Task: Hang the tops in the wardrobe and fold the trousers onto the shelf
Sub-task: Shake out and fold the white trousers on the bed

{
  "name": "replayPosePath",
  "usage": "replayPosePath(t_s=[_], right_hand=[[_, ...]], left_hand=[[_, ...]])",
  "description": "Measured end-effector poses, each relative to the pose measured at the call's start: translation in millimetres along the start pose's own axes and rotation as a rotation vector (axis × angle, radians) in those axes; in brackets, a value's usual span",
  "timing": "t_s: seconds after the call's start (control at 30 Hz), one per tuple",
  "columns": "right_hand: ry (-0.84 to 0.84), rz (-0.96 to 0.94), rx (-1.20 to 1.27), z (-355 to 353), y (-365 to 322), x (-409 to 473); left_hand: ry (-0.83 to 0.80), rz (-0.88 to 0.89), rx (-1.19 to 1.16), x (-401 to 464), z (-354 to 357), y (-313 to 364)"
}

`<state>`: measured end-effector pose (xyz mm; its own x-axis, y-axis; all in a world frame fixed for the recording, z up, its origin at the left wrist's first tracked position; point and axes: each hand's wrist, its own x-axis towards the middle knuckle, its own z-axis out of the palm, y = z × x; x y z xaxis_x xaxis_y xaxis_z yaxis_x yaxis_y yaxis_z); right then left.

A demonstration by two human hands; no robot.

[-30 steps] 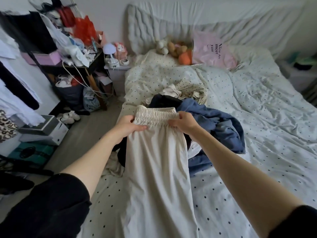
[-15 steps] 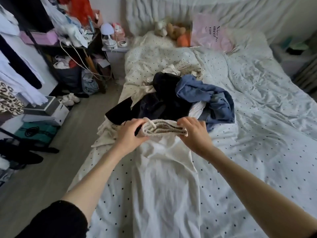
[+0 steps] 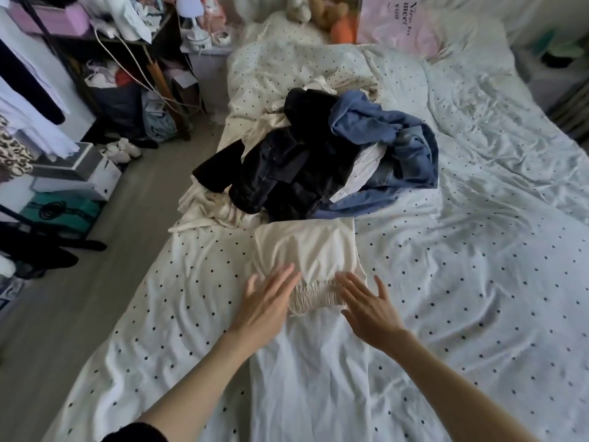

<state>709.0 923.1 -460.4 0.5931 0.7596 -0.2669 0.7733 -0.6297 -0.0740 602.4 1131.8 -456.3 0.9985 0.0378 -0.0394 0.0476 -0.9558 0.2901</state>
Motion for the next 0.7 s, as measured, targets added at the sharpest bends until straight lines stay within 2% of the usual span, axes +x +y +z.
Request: replayPosePath(t_s=[0.07,0.13,0.27,0.37,0.5,0.7], right_hand=[[-0.039,-0.028,0.005,5,5,1],[-0.012,-0.066,0.049,4,9,4],[0.187,-0.048,0.157,-22,22,30],[0.208,0.039,0.096,-45,33,74],[0.024,0.008,0.020,-60,38,133],[-0.245,0.014,0.020,-54,38,177]], left_hand=[[-0.262,-0.023,0.057,0,16,9],[-0.353,-0.040,0.110,0,28,14],[-0.307,-0.028,0.202,7,31,13],[-0.199,0.014,0.249,5,30,17],[-0.048,0.024,0.267,0,42,23],[-0.107,0.019,0.299,3,45,21]])
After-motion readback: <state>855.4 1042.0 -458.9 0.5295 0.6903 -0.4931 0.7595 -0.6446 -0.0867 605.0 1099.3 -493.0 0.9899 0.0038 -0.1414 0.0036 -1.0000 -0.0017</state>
